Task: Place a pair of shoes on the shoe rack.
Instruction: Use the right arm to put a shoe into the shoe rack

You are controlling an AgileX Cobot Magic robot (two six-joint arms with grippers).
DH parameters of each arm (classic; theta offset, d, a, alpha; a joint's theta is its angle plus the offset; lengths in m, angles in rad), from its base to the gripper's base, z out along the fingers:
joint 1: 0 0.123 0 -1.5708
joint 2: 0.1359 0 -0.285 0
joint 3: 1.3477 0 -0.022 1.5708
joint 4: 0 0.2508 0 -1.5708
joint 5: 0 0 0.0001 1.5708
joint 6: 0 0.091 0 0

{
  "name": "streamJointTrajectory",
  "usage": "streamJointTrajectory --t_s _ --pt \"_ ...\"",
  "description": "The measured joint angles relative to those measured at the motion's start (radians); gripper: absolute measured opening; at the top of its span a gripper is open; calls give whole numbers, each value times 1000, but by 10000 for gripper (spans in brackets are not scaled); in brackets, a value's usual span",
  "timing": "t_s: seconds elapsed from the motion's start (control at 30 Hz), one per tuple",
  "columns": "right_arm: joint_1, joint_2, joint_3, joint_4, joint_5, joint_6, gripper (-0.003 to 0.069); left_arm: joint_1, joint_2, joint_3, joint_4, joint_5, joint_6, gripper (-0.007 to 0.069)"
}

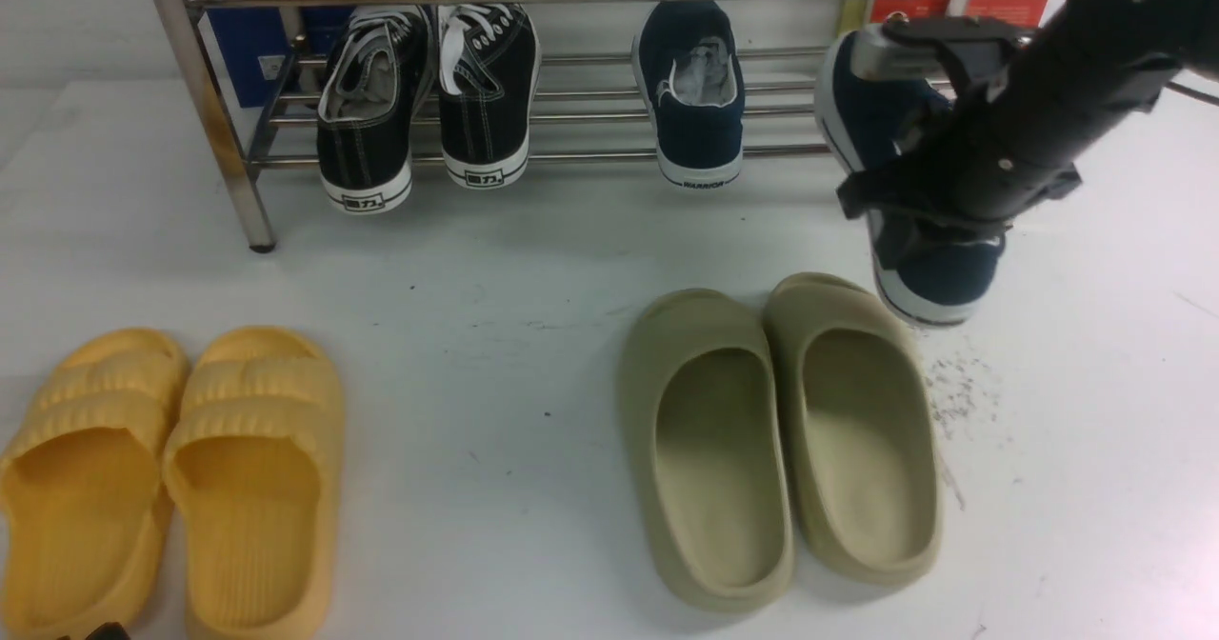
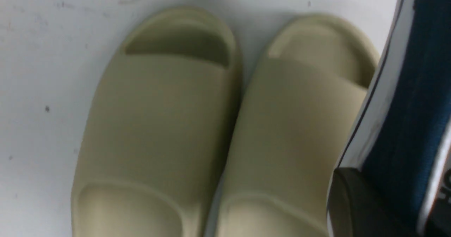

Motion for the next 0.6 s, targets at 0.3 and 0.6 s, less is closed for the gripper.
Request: streamJointTrajectory --t_s 0.3,0.6 --pt "-2 281 -374 -13 40 0 40 0 0 0 0 0 0 239" --pt "-20 459 -645 5 117 2 40 0 0 0 0 0 0 239"
